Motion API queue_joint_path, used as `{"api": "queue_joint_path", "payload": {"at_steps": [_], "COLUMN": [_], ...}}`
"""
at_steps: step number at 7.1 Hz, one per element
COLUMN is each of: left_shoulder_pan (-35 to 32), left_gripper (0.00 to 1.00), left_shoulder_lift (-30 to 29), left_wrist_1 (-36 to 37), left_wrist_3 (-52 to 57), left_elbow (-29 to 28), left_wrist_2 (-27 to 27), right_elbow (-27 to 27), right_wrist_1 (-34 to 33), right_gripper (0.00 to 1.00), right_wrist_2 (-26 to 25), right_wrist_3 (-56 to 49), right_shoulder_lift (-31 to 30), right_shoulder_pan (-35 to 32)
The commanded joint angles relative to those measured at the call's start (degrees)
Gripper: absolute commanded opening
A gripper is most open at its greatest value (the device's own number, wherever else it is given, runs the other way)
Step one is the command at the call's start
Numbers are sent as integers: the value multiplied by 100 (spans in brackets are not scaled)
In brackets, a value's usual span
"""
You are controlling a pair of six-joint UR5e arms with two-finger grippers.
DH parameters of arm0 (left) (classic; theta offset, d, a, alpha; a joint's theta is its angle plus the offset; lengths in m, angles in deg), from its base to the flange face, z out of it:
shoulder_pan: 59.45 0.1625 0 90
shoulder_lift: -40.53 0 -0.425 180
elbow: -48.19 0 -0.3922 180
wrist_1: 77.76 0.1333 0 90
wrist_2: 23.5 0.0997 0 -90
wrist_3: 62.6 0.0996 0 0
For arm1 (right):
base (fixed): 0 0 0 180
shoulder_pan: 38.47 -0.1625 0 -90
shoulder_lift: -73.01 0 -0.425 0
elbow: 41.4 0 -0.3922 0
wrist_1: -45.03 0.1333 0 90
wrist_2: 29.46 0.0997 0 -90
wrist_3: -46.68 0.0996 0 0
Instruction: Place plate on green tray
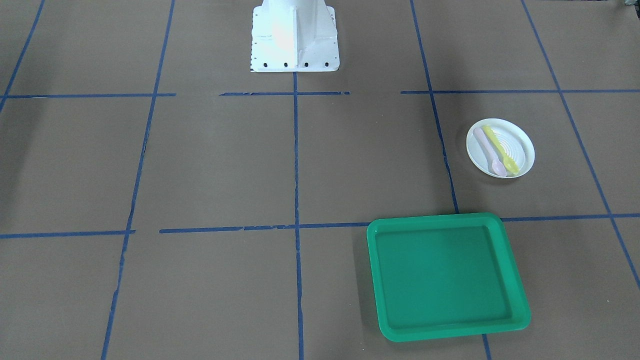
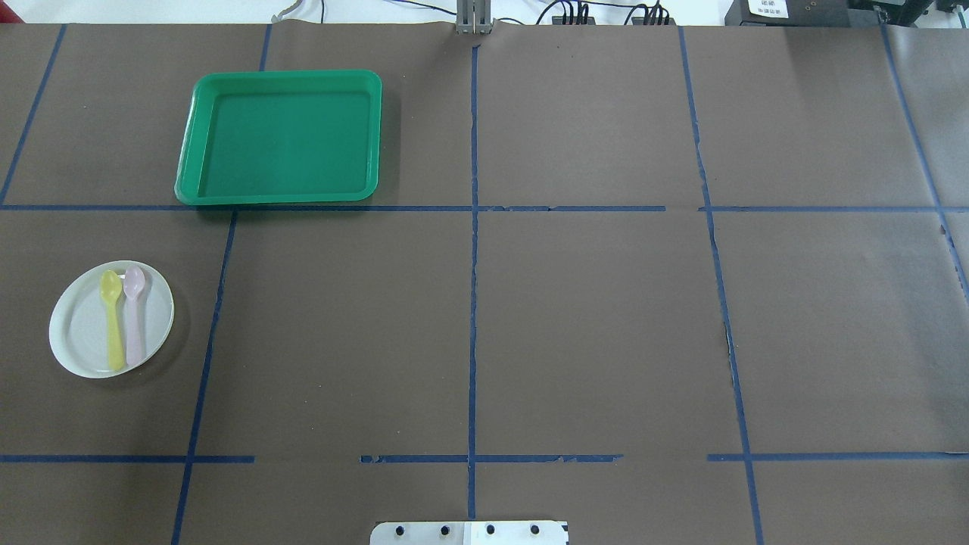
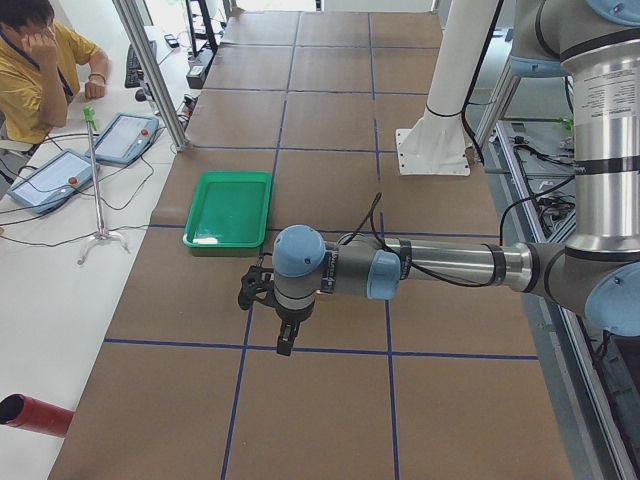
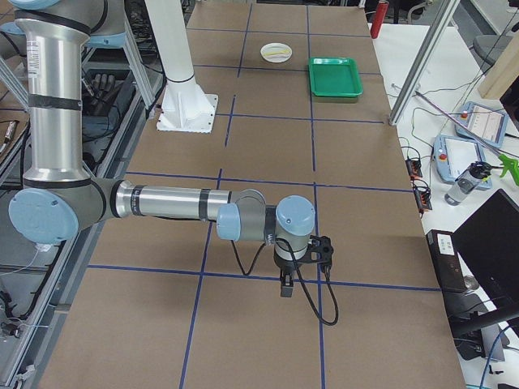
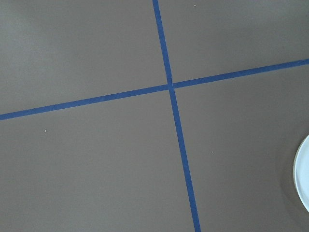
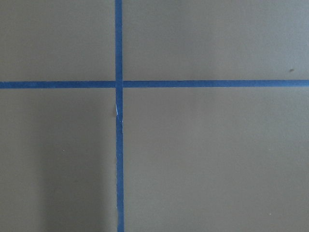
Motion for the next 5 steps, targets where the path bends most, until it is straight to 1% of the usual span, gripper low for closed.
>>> {"api": "queue_joint_path", "payload": {"at_steps": [1, 4, 5], "left_shoulder_pan": [0, 26, 218], "left_gripper": [100, 100, 100], "left_shoulder_lift": [0, 0, 43], "left_wrist_1": [1, -8, -8], "left_wrist_3": [0, -70, -149], "left_elbow": [0, 0, -35], "left_wrist_2": [0, -26, -165], "right_elbow": [0, 0, 0], "right_wrist_1": [4, 4, 4], "right_gripper": [100, 100, 100], "right_wrist_2": [0, 0, 0], "right_wrist_3": [0, 0, 0], "right_shoulder_lift": [0, 0, 0], "right_shoulder_pan": [0, 0, 0]}}
